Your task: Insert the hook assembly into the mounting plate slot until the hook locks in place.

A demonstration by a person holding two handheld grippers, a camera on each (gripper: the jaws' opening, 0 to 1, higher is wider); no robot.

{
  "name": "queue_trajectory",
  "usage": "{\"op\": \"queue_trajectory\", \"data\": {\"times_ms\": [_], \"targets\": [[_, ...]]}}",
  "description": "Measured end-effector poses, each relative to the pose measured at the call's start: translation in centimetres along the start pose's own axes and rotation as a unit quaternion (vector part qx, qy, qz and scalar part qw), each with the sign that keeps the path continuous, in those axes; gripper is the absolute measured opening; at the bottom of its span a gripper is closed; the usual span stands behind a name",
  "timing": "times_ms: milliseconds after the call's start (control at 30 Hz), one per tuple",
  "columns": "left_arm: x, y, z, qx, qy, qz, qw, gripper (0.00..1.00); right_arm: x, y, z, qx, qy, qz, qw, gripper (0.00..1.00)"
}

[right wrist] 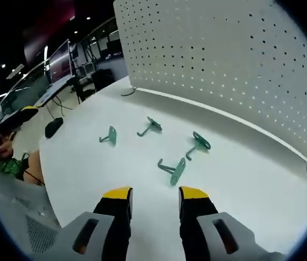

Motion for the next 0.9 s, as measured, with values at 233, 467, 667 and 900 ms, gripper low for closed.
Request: {"op": "queue_trajectory", "data": {"times_ms": [233,467,667,900], "targets": [[0.1,0.3,0.2,-0.003,0.012,0.014,0.9998,0.95,0.2,-0.5,0.8,0.002,0.013,0.002,0.9999,0.31],[0.0,0.2,0.0,0.001,0.018,0.018,0.9997,0.95,0.2,-0.9,1.5,0.006,0.027,0.003,0.9996,0.26],[-0.1,0.2,-0.2,-0.001,0.019,0.019,0.9996,0.95,0.0,-1.4,2.0,0.012,0.030,0.011,0.9994,0.24],[-0.2,0.3,-0.3,-0.002,0.017,0.019,0.9997,0.95,-0.2,-1.9,2.7,0.015,0.033,0.019,0.9992,0.22]]}}
Point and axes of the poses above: the point that each gripper's makers call its tool centre point, and the gripper's own axes: z roughly forward along the fingers, y roughly to its left, x roughly out of its underside, the point moved 6 cm from there along -z, roughly backward along the fingers, and after that the axes turned 14 degrees about -z, right-handed, at the moved point
